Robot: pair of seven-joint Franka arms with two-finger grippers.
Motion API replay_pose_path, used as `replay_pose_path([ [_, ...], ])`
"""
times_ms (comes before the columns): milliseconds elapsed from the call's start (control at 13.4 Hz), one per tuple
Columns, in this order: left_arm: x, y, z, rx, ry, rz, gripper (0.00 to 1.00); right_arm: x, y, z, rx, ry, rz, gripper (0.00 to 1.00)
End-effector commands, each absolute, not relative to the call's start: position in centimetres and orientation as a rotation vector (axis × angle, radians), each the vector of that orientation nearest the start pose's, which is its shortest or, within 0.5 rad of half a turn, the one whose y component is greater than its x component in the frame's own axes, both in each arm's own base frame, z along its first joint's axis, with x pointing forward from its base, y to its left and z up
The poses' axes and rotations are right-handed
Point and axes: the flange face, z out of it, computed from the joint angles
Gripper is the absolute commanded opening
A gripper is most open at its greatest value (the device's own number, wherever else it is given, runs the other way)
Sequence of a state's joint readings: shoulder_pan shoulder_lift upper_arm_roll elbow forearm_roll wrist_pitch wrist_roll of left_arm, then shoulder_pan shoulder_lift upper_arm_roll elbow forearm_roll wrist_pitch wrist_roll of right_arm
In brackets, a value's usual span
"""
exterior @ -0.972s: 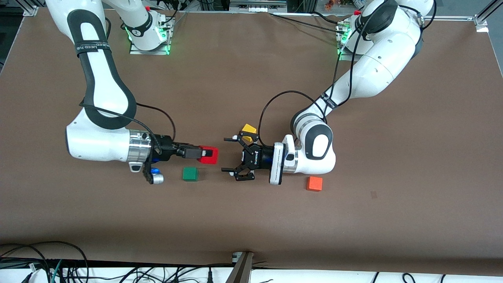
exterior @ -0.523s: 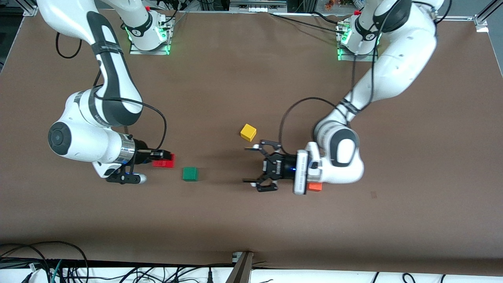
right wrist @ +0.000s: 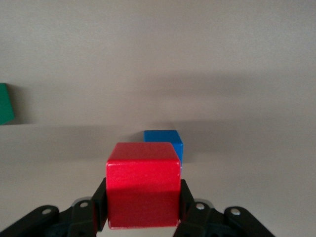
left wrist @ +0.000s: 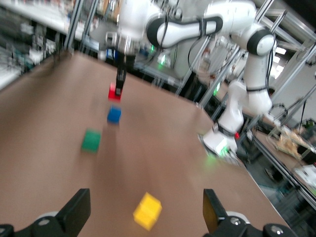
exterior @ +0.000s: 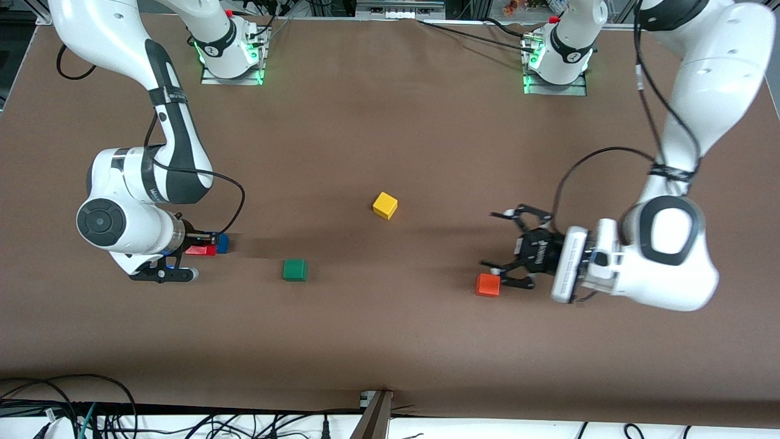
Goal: Pass red block to right arm, stack on blue
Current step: 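Carry the red cube with the right gripper while the left gripper withdraws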
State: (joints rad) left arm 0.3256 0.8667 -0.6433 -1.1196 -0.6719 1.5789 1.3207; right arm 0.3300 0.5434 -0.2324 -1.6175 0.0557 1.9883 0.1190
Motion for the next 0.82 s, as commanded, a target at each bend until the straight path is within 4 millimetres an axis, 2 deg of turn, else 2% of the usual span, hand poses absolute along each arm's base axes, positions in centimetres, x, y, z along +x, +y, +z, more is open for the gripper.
replay_pose_path([
  [0,68.9,-8.7,44.7,1.74,-1.308,0.207,1.0,62.5,7.3,29.4,-3.222,0.051,0.129,0.0],
  [149,67.8,-2.6,46.5,1.949,-1.276,0.086,1.0,61.4,6.5,28.5,-3.218,0.072,0.082,0.0],
  [224,67.2,-0.9,48.7,2.08,-1.326,0.052,1.0,61.2,6.1,28.6,-3.218,0.082,0.084,0.0],
  [299,66.5,-0.1,51.0,2.208,-1.365,0.012,1.0,60.8,6.0,28.3,-3.217,0.082,0.097,0.0],
  [523,65.4,2.2,54.5,2.507,-1.444,-0.11,1.0,60.1,5.8,27.7,-3.218,0.062,0.113,0.0],
  [747,64.5,2.6,57.8,2.691,-1.549,-0.178,1.0,59.8,5.7,26.8,-3.218,0.062,0.078,0.0],
])
